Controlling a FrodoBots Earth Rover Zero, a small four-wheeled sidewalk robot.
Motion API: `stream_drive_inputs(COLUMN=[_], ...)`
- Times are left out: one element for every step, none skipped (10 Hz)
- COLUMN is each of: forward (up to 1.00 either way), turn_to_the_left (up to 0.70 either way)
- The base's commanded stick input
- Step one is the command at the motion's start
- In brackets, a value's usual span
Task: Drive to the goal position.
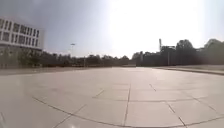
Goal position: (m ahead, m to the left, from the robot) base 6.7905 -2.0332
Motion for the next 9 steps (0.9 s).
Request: stream_drive_inputs(forward=[0.70, 0.70, 0.70, 0.70, 0.70, 0.70, 0.70, 0.70, 0.70], turn_to_the_left=[0.00, 0.00, 0.00, 0.00, 0.00, 0.00, 0.00, 0.00, -0.04])
